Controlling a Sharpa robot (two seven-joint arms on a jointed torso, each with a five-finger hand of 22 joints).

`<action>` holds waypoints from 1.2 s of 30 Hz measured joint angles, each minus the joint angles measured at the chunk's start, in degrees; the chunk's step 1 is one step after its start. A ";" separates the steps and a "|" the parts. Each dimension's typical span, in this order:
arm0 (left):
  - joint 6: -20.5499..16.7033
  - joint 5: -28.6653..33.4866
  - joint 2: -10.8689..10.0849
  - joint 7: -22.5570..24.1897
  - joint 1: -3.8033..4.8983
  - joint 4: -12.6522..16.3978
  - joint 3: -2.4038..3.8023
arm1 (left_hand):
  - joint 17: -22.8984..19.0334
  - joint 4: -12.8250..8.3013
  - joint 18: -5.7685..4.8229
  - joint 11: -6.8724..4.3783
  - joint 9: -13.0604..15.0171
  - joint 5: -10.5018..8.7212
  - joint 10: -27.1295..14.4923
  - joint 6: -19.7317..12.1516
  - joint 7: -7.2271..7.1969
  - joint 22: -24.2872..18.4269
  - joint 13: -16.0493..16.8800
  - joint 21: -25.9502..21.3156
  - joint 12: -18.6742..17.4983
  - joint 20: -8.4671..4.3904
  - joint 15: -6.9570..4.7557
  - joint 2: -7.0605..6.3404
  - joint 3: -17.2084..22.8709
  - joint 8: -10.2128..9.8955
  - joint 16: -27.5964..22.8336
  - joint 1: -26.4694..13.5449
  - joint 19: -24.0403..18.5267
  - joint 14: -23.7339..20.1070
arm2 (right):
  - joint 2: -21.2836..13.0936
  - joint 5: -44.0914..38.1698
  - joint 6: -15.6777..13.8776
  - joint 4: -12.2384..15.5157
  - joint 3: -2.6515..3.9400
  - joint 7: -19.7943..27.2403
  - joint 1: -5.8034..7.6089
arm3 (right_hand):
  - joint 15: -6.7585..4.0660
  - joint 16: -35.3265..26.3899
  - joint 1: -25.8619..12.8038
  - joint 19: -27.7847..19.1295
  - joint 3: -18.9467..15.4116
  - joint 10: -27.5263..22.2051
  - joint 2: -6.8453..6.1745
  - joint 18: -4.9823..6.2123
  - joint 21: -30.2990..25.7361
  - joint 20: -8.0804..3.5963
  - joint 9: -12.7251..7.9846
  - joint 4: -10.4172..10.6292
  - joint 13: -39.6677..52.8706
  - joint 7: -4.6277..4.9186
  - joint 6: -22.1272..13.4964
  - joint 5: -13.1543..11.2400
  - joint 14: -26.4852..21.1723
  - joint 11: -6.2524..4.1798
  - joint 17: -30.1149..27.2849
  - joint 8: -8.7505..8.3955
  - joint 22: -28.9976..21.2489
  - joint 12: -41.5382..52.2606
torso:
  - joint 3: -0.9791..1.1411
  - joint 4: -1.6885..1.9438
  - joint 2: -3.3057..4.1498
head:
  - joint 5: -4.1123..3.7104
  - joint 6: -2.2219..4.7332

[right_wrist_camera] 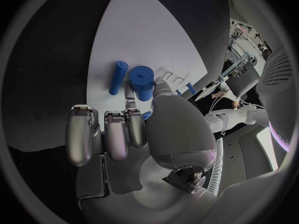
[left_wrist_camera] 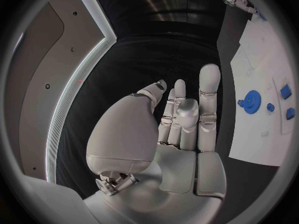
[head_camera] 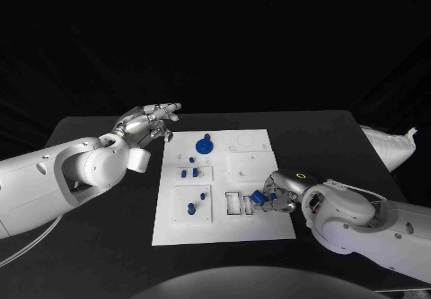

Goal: Assemble the parts on the task board

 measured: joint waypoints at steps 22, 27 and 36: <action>0.08 0.00 -0.30 -0.07 -0.01 0.11 -0.01 | 0.01 0.00 0.00 0.00 0.00 0.00 0.00 0.00 0.00 0.01 0.01 0.02 0.00 0.00 0.00 0.00 0.00 0.11 0.00 0.00 0.00 0.00 | -1.02 4.38 -9.86 3.90 0.68 1.09 -0.64 | -1.15 0.22 2.10 0.20 1.45 0.01 2.85 0.01 0.49 -1.03 1.83 -0.95 -0.01 -0.65 0.85 5.17 0.09 -1.84 0.04 2.02 1.00 0.24 | -0.05 -0.09 -0.09 | 0.40 0.04; 0.09 0.00 -0.30 -0.08 -0.01 0.16 -0.01 | 0.01 0.00 0.00 0.00 0.00 0.00 0.00 0.00 0.00 -0.11 0.01 0.02 0.00 0.00 0.00 0.00 0.00 0.29 0.00 0.00 0.00 0.00 | -0.44 6.96 -10.52 4.26 0.80 1.33 -0.60 | -1.54 0.22 1.89 0.20 1.58 0.01 3.07 0.01 0.49 -1.03 1.82 -0.62 -0.02 -0.66 0.84 5.61 0.11 -1.84 0.04 2.02 1.03 0.24 | -0.07 -0.05 -0.08 | 0.44 0.10; 0.10 0.00 -0.27 -0.12 -0.01 0.27 -0.01 | 0.01 0.00 0.00 0.00 0.00 0.00 0.00 0.00 0.00 -0.11 0.01 0.02 0.00 0.00 0.00 0.00 0.00 0.29 0.00 0.00 0.00 0.00 | 3.00 10.28 -7.61 2.83 0.83 0.80 -0.59 | -1.53 0.22 0.84 0.21 0.72 0.01 4.11 0.00 0.48 -1.45 1.82 0.25 -0.02 -0.66 0.84 5.61 0.11 -1.84 0.03 2.02 0.94 -0.22 | -0.09 -0.05 -0.03 | 0.67 0.04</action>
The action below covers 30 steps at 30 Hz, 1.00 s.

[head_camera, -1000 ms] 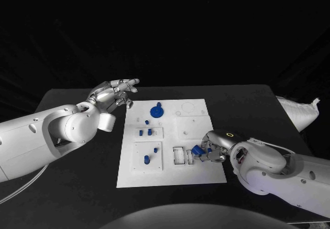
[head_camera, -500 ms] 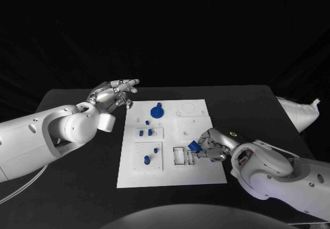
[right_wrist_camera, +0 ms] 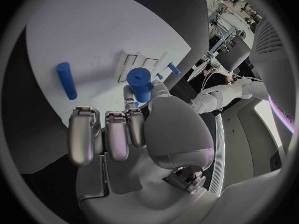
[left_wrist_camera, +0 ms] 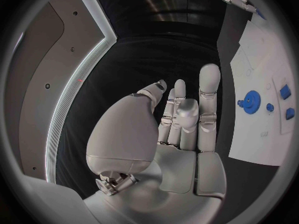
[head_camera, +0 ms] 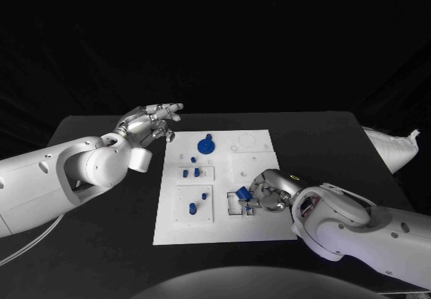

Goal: Assemble the parts on the task board

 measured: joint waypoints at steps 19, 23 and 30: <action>0.03 0.00 0.46 -0.10 0.00 0.05 0.00 | 0.00 0.16 0.00 0.00 0.00 0.00 0.00 -0.22 0.21 -0.06 -0.04 -0.24 0.00 0.00 0.00 0.23 -0.16 0.00 0.00 -0.23 0.00 0.00 | 2.87 1.27 3.00 -1.47 -0.01 -1.70 0.11 | -0.04 0.00 -4.36 0.00 -4.79 0.16 0.73 -0.01 0.00 0.01 5.16 -0.04 0.00 -0.75 1.45 -5.15 -0.05 -0.58 -0.01 2.08 -0.26 -1.80 | 0.03 0.16 0.00 | 0.23 0.09; 0.04 0.00 0.46 -0.12 0.00 0.07 0.00 | 0.00 0.16 0.00 0.00 0.00 0.00 0.00 -0.22 0.21 -0.06 -0.04 -0.24 0.00 0.00 0.00 0.23 -0.16 0.00 0.00 -0.23 0.00 0.00 | 3.04 0.71 2.93 -1.59 -0.01 -1.82 0.12 | -0.21 0.00 -8.27 0.00 -7.52 0.27 -0.20 -0.01 -0.22 0.01 6.71 0.03 0.00 -2.15 3.23 -13.53 -0.22 -0.91 -0.01 1.66 -0.62 -2.79 | 0.04 0.16 0.00 | 0.23 0.14; 0.04 0.00 0.43 -0.14 0.00 0.07 0.00 | 0.00 0.25 0.00 0.00 0.00 0.00 0.00 -0.41 0.02 -0.05 -0.06 -0.23 0.19 0.00 0.00 0.23 -0.07 0.00 0.00 -0.23 0.00 0.00 | 3.06 -0.74 2.46 -1.68 0.00 -1.97 0.13 | -0.21 -0.27 -13.30 0.00 -8.21 0.07 -2.99 -0.01 -0.68 0.01 7.37 0.20 0.00 -1.77 2.41 -18.80 -0.22 -0.72 -0.02 1.17 -1.40 -5.23 | 0.04 0.18 -0.02 | 0.28 0.18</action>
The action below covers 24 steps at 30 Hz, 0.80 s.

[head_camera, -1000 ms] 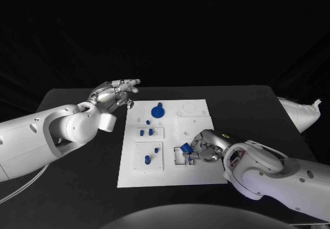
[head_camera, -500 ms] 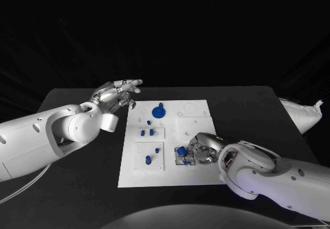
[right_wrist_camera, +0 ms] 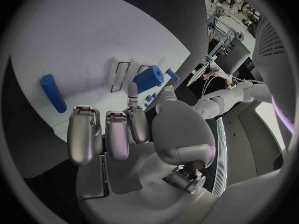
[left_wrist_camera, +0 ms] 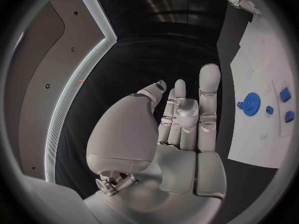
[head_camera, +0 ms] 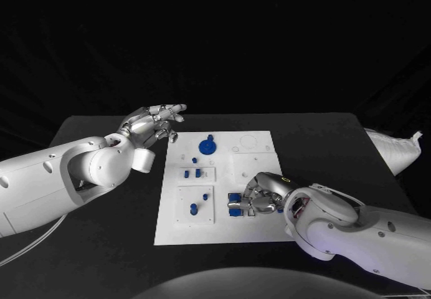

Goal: Assemble the parts on the task board

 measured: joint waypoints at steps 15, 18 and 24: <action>0.00 0.00 -0.13 -0.07 0.00 0.00 0.00 | 0.00 0.07 -0.01 0.00 0.00 0.00 0.00 -0.01 -0.01 0.00 -0.03 0.00 0.09 0.00 0.00 0.00 0.07 0.00 0.00 0.00 0.00 0.00 | -0.89 -2.71 -1.44 1.38 0.01 -0.08 0.00 | 0.00 -0.03 6.18 0.00 3.65 0.01 0.89 0.00 -0.21 0.01 1.45 -1.63 0.02 0.00 0.00 3.31 0.00 0.01 -0.01 -0.22 0.32 -0.55 | 0.08 -0.06 0.02 | 0.11 -0.06; 0.01 0.00 -0.15 -0.07 0.00 -0.03 0.00 | 0.00 0.07 0.00 0.00 0.00 0.00 0.00 -0.01 -0.01 0.00 -0.03 0.00 0.09 0.00 0.00 0.00 0.07 0.00 0.00 0.00 0.00 0.00 | -1.05 -3.11 -1.48 1.43 0.01 -0.06 0.00 | -0.21 -0.03 10.63 0.00 5.10 0.00 1.65 0.01 -0.21 0.01 2.04 -3.63 0.16 -0.47 0.48 3.70 0.21 0.01 -0.01 -0.22 0.43 -0.07 | 0.08 -0.10 0.02 | 0.19 -0.07; 0.02 0.00 -0.14 -0.09 0.00 -0.05 0.00 | 0.00 0.07 0.00 0.00 0.00 0.00 0.00 -0.01 -0.01 0.00 -0.02 0.00 0.09 0.00 0.00 0.00 0.07 0.00 0.00 0.00 0.00 0.00 | -1.00 -3.87 -1.33 1.44 0.08 0.20 0.03 | -0.20 -0.05 14.76 0.00 6.45 -0.19 1.56 0.01 -0.21 -0.42 2.73 -6.61 0.40 -0.48 0.49 1.72 0.21 0.21 -0.01 0.12 1.00 0.66 | 0.07 -0.06 0.02 | 0.15 -0.13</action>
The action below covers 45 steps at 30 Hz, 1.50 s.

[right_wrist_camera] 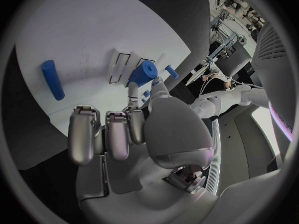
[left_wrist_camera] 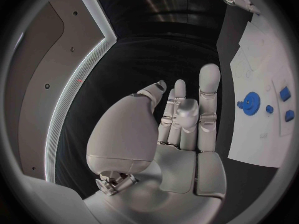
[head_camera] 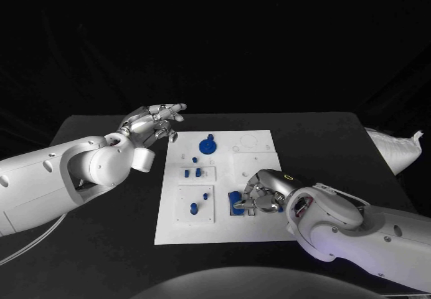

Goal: Assemble the parts on the task board

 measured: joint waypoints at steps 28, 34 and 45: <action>0.04 0.00 -0.10 -0.09 -0.01 -0.13 -0.02 | 0.00 0.00 0.00 -0.21 0.00 0.00 -0.21 -0.01 -0.01 -0.08 0.01 0.00 0.00 0.00 0.00 0.00 0.00 0.00 0.00 0.00 0.00 0.00 | -1.25 -0.32 -1.70 -1.00 -0.06 1.81 -0.05 | -0.11 0.21 0.67 0.00 -0.13 0.01 1.94 0.00 0.41 0.01 -0.07 0.41 5.49 0.73 -1.39 0.03 -0.13 -0.36 0.03 -1.67 0.23 -0.12 | -0.01 0.19 0.00 | 0.14 -0.43; 0.04 0.00 -0.31 -0.10 -0.01 -0.05 -0.02 | 0.00 0.00 0.00 -0.21 0.00 0.00 -0.20 0.00 -0.01 -0.08 0.01 0.00 0.00 0.00 0.00 0.00 0.00 0.00 0.00 0.00 0.00 0.00 | -6.53 1.44 -4.31 1.07 0.02 4.05 0.65 | 0.36 0.21 -0.37 -0.03 -0.61 0.01 1.82 0.00 0.41 0.14 -1.09 1.54 5.48 1.63 -2.45 1.66 -0.14 0.64 0.03 -4.14 0.00 -1.12 | -0.05 0.15 -0.04 | -0.24 -0.23; 0.01 0.00 -0.50 -0.07 -0.01 0.20 -0.03 | -0.25 0.00 0.00 -0.20 0.00 0.00 -0.20 0.00 -0.01 -0.08 -0.07 0.00 0.00 0.00 0.00 0.00 0.00 0.24 0.00 0.00 0.00 0.00 | -11.57 1.85 -3.26 0.49 -0.03 6.15 1.53 | 0.64 0.55 -0.77 -0.01 -1.16 -0.09 2.01 0.00 0.68 0.47 -2.19 2.38 4.54 1.63 -2.44 4.83 -0.01 0.94 0.02 -6.25 1.16 -0.51 | -0.03 -0.19 0.10 | -1.17 0.32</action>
